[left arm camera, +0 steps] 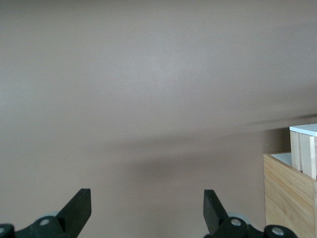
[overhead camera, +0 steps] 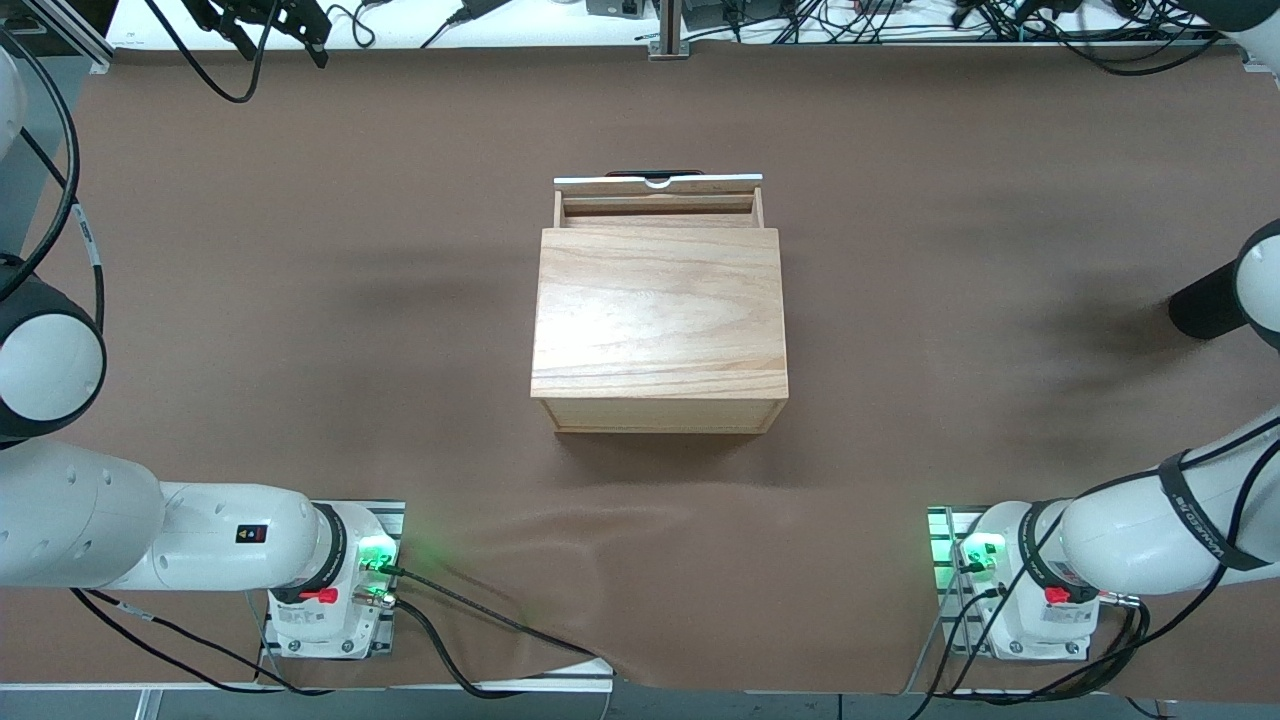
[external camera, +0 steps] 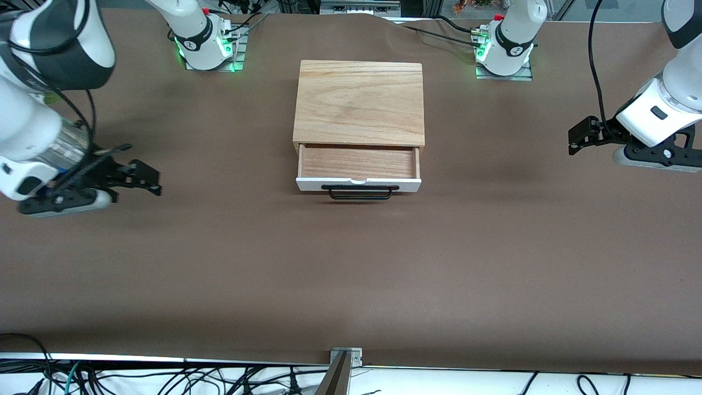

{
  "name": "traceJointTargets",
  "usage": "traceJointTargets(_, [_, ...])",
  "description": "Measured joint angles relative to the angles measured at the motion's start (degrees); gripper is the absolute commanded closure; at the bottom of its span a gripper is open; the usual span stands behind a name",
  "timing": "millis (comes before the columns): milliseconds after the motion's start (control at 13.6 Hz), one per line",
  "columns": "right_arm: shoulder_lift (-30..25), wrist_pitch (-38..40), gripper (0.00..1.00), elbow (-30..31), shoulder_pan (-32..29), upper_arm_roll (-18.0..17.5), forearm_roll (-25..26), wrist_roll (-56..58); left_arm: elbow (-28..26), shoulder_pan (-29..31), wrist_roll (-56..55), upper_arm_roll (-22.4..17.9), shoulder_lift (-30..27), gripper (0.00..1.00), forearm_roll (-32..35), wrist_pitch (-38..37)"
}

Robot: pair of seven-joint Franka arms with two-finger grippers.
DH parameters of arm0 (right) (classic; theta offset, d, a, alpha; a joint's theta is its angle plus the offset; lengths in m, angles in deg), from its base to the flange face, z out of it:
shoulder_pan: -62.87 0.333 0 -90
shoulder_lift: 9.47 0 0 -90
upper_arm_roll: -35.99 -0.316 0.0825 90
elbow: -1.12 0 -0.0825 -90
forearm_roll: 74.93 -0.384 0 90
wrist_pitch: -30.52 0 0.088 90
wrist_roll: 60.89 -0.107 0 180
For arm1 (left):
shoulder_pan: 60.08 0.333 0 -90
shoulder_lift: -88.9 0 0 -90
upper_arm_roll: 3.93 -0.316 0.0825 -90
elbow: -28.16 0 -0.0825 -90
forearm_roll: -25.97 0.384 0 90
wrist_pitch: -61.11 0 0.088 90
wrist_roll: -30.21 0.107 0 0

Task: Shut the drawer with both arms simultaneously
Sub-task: 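Move both grippers toward the white drawer front from either side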

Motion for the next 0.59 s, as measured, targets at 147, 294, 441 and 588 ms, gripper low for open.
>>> traceJointTargets(147, [1.8,-2.5,0.00,0.0,2.1,-0.1,-4.0,-0.3,0.0,0.0,0.0,0.0,0.0,0.00,0.0,0.0])
traceJointTargets(294, [3.1,-4.3,0.00,0.0,3.6,-0.2,-8.6,-0.3,0.0,-0.3,0.1,0.2,0.2,0.00,0.0,0.0])
traceJointTargets(441, [4.8,-6.9,0.00,0.0,5.5,-0.2,-13.2,-0.3,0.2,-0.9,0.1,1.2,0.9,0.00,-0.2,0.1])
traceJointTargets(588, [7.1,-10.8,0.00,0.0,7.9,-0.3,-14.9,-0.3,0.4,-1.7,0.1,2.9,2.2,0.00,-2.2,0.2])
